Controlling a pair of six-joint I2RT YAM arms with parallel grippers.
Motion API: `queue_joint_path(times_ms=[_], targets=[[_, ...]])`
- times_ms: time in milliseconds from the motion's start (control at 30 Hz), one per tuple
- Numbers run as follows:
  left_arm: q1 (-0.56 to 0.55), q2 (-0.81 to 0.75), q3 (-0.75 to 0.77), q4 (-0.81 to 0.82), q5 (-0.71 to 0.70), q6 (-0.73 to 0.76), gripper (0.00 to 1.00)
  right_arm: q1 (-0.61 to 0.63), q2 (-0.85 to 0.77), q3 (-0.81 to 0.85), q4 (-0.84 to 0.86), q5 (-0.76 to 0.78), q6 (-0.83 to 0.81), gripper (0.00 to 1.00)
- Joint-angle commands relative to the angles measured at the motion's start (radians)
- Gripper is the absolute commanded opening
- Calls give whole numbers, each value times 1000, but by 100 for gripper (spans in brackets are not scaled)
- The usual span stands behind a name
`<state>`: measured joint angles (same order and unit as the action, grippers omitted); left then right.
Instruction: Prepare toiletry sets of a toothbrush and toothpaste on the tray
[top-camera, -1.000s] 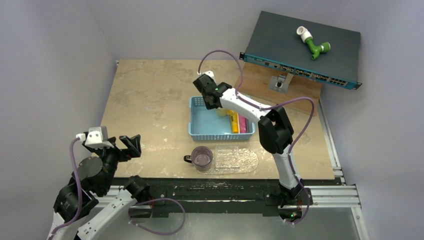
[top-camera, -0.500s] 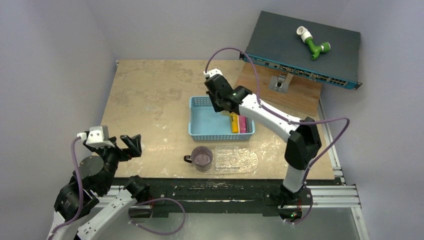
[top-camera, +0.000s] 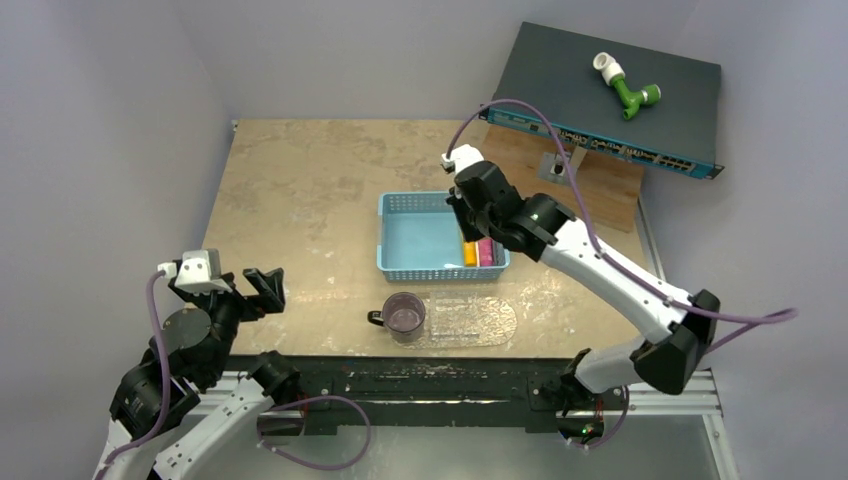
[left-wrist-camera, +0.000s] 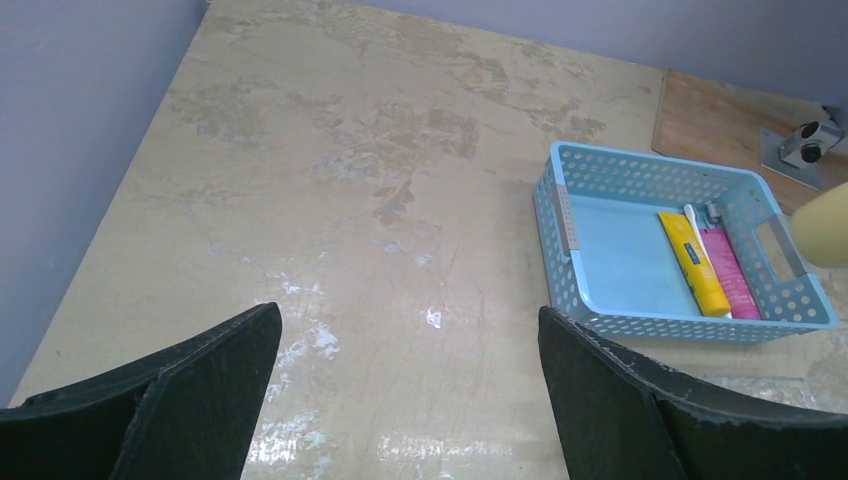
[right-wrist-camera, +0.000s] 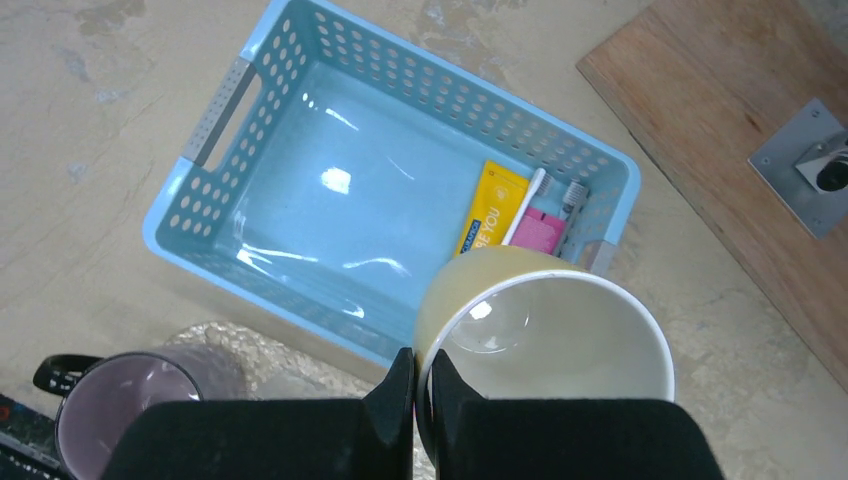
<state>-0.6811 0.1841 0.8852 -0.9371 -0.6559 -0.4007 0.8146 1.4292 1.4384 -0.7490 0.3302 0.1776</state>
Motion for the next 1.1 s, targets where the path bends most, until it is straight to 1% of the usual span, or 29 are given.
queue_joint_path(times_ms=[0, 300, 500, 700, 767, 1067], targets=[[6, 20, 2, 30, 2, 17, 100, 6, -137, -27, -40, 26, -40, 0], [6, 23, 0, 30, 1, 16, 100, 6, -275, -114, -169, 0, 10, 0], [6, 26, 1, 31, 3, 19, 100, 8, -318, -191, -212, -67, 53, 0], [7, 27, 0, 31, 1, 19, 100, 20, -353, -280, -191, -120, 103, 0], [6, 28, 0, 32, 1, 19, 100, 37, -349, -283, -195, -125, 123, 0], [5, 26, 0, 30, -1, 19, 100, 75, -323, -362, -182, -105, 235, 0]])
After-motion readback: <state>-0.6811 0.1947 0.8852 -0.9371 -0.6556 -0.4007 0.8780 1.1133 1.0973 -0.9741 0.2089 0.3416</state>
